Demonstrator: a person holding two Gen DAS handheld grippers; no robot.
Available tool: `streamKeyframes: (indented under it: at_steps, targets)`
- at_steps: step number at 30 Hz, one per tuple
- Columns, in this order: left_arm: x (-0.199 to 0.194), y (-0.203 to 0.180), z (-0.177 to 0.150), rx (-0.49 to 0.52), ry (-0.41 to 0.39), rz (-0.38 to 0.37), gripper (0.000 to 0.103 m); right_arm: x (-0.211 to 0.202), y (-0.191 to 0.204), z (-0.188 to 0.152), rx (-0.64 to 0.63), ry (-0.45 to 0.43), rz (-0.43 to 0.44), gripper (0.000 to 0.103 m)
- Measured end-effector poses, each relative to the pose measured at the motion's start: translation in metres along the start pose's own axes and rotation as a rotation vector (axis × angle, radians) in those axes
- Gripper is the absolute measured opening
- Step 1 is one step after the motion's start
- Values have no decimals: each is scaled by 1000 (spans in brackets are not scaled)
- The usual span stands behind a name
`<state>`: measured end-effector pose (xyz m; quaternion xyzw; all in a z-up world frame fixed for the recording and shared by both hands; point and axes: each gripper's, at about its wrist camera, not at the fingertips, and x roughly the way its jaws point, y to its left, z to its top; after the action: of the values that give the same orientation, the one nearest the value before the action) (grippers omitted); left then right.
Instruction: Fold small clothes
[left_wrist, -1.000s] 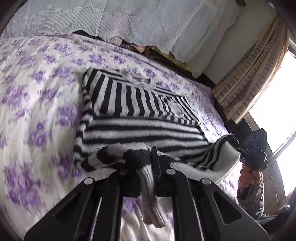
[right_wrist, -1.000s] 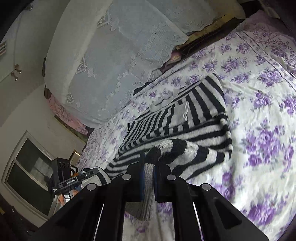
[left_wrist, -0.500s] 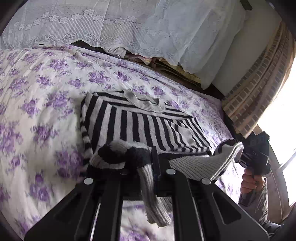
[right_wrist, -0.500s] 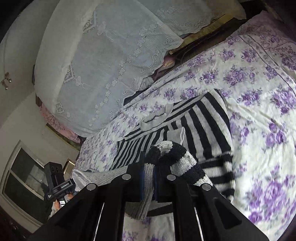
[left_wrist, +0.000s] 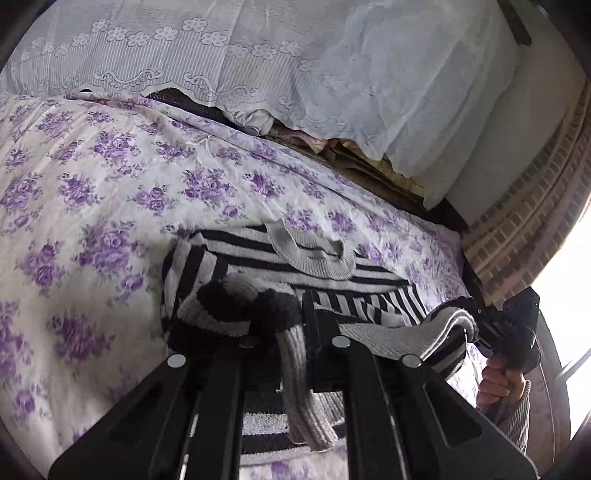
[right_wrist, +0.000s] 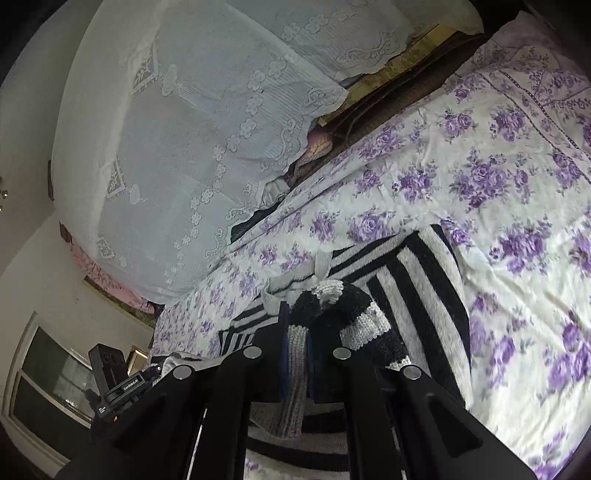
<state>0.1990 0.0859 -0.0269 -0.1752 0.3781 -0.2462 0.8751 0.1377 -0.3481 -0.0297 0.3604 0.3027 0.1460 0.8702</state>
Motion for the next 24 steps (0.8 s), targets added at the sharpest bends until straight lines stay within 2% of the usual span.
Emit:
streamKeyframes:
  at_steps: [9,13,20,24]
  targets:
    - [29,16,22,-34,-15,36,8,39,-13,23,50,-31,-7,8]
    - [49,23,27,-40,-8,69,8,57,-30,26,101,-30,-20,8]
    - [102,49,13,-86,46,148,10,87,-65,19,188,-36,-44,6]
    - [95,47,12,-85,28,129,12,84,-58,20,149,-51,-27,16]
